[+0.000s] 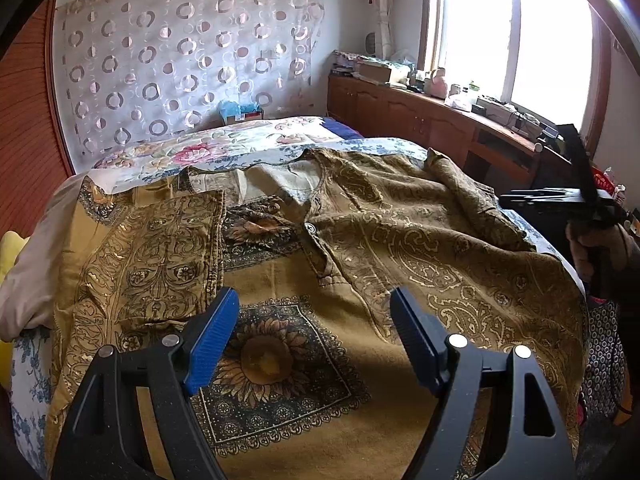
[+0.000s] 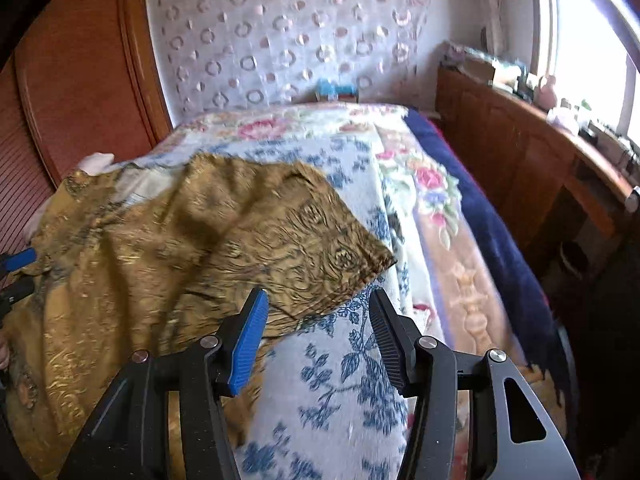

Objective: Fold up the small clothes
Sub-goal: 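Fold the held sleeve across the shirt body with the right tool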

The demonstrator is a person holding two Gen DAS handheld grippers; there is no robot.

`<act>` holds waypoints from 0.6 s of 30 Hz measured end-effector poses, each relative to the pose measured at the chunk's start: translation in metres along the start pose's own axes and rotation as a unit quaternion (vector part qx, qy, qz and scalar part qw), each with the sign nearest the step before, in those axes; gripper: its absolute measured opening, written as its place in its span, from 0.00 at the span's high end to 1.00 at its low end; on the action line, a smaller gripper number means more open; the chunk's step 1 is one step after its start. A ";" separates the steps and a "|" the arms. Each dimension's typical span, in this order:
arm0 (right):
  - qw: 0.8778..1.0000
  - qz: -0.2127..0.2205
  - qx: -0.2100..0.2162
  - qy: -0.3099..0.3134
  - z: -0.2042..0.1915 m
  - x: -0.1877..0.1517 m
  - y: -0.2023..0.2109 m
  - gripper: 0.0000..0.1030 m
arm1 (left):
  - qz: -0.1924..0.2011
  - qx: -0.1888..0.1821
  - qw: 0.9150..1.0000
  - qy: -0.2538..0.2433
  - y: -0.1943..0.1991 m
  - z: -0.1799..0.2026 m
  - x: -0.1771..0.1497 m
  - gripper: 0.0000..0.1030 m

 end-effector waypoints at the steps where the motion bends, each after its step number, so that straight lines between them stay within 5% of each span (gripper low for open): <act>1: 1.000 -0.006 0.002 0.001 0.000 0.001 -0.006 0.47 | 0.000 0.000 1.000 0.001 0.000 0.000 0.000 0.24; 13: 0.999 -0.031 -0.005 0.020 -0.001 0.008 -0.024 0.48 | 0.002 0.001 1.000 0.004 0.000 -0.002 0.000 0.24; 18: 0.998 -0.023 0.018 0.049 -0.005 0.009 -0.025 0.79 | 0.004 0.002 1.000 0.008 0.002 -0.006 0.001 0.24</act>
Point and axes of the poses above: each gripper's, at about its wrist camera, not at the fingertips, and y roughly against the way its jaws point, z to its right, x to its top, the point moved 10 cm from there along -y, roughly the way its jaws point, and after that the axes turned 10 degrees about y, right-handed, at the moved point
